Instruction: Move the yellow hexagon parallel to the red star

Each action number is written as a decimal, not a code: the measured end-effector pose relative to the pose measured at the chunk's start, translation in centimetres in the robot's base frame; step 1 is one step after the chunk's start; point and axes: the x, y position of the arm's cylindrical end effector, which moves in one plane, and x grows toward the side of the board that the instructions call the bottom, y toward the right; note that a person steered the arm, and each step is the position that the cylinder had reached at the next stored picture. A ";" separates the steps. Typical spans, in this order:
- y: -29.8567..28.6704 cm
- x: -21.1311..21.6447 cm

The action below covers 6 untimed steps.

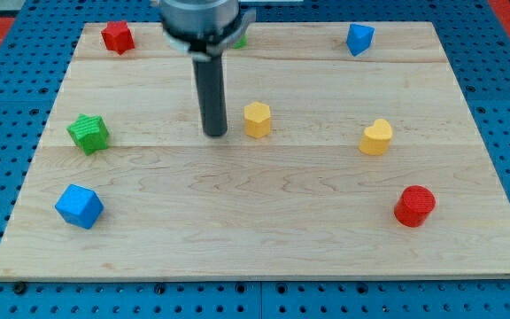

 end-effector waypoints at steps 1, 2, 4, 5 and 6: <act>0.7 -2.1; 1.1 -6.4; 5.9 -4.3; 6.7 -0.8; 11.5 -1.2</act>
